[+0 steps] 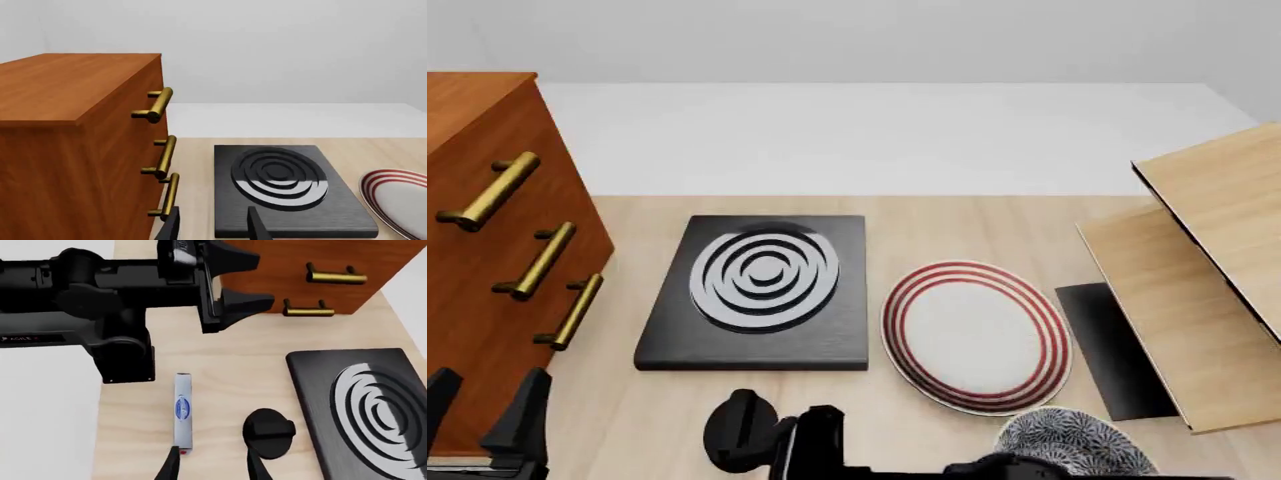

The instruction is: Pick up the cream cheese and put it in the bowl.

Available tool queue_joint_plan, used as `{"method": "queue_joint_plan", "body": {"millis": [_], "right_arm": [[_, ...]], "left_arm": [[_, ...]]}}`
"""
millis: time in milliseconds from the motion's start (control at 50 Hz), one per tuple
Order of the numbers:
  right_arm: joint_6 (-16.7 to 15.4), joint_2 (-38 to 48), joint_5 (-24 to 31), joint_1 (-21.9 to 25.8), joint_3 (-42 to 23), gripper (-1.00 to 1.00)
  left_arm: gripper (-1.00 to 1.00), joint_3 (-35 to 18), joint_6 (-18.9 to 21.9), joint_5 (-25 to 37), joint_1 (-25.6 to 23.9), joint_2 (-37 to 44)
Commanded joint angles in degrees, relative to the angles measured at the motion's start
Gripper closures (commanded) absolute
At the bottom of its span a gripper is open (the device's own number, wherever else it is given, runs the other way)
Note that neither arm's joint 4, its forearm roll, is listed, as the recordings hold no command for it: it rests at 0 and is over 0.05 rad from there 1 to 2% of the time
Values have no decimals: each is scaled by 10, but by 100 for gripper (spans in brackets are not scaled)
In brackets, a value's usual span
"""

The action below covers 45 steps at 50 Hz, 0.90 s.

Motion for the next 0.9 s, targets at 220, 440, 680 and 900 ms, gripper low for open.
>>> {"method": "queue_joint_plan", "body": {"millis": [220,440,680,900], "right_arm": [[21,114,45,42,-107,-100],[36,166,41,37,-131,-100],[55,196,29,38,-137,-100],[66,238,13,37,-145,-100]], "left_arm": [[-100,0,0,0,0,0],[-100,0,0,0,0,0],[-100,0,0,0,0,0],[-100,0,0,0,0,0]]}}
